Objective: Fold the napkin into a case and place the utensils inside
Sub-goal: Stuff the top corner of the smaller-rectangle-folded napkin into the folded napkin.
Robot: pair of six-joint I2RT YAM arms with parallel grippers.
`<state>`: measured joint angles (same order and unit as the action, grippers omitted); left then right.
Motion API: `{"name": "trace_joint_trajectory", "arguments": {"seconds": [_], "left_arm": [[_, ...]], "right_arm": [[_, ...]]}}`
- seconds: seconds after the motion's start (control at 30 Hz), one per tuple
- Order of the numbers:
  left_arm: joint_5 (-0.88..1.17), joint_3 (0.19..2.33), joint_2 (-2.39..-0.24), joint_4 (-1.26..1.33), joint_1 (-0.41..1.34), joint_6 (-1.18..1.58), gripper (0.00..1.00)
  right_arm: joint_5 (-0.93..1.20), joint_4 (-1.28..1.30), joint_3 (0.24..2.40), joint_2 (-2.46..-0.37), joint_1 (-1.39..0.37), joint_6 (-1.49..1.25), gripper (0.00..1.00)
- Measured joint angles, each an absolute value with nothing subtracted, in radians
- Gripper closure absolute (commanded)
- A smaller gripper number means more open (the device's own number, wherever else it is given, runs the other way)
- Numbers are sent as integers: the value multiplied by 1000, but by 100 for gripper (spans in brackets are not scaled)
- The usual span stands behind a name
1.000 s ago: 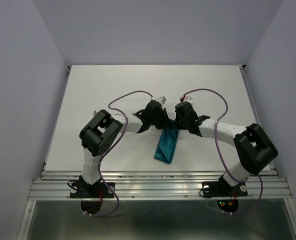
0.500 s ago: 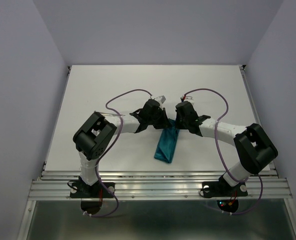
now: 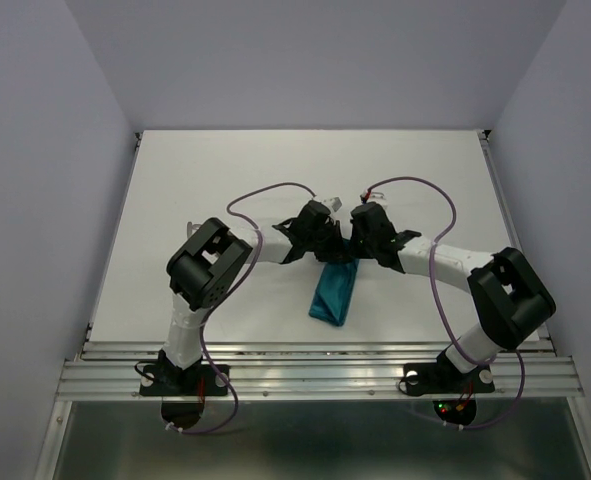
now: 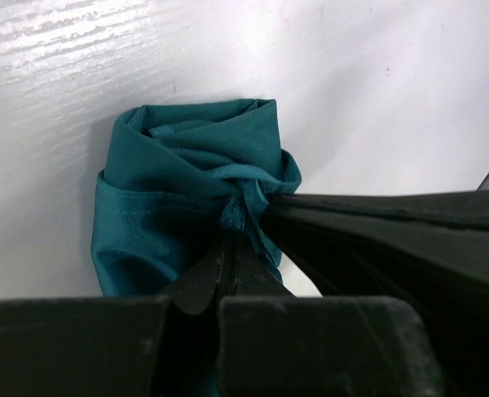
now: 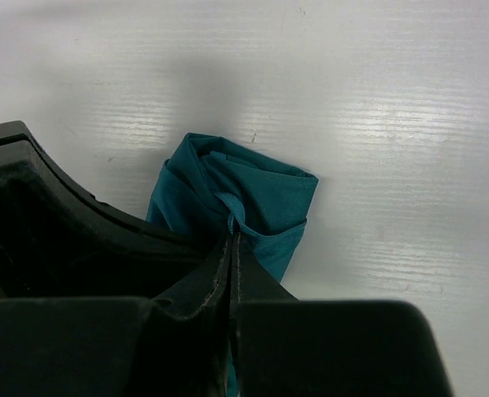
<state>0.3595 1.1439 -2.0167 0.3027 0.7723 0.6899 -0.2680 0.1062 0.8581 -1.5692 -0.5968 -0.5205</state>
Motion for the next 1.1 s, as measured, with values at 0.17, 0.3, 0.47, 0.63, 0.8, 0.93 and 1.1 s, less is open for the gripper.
{"name": "trace_joint_trajectory", "arguments": {"seconds": [0.17,0.3,0.47,0.63,0.8,0.93,1.1], "left_arm": [[359,1166,-2033,304,773,693,100],[352,1166,-2033,307,773,703,100],[343,1191,-2057,317,772,717,100],[338,1196,-2067,342,773,723,100],[334,1196,-2067,347,773,723,100],[333,1196,-2067,348,773,719,100],[332,1185,-2057,350,773,707,100]], "right_arm": [[-262,106,858,-1564,-597,-521,99],[-256,106,856,-1564,-596,-526,93],[-274,112,854,-1560,-596,-532,50],[-317,149,852,-1521,-565,-535,46],[-310,153,813,-1449,-509,-537,50],[-258,154,772,-1434,-500,-549,55],[-131,149,678,-1411,-500,-582,58]]}}
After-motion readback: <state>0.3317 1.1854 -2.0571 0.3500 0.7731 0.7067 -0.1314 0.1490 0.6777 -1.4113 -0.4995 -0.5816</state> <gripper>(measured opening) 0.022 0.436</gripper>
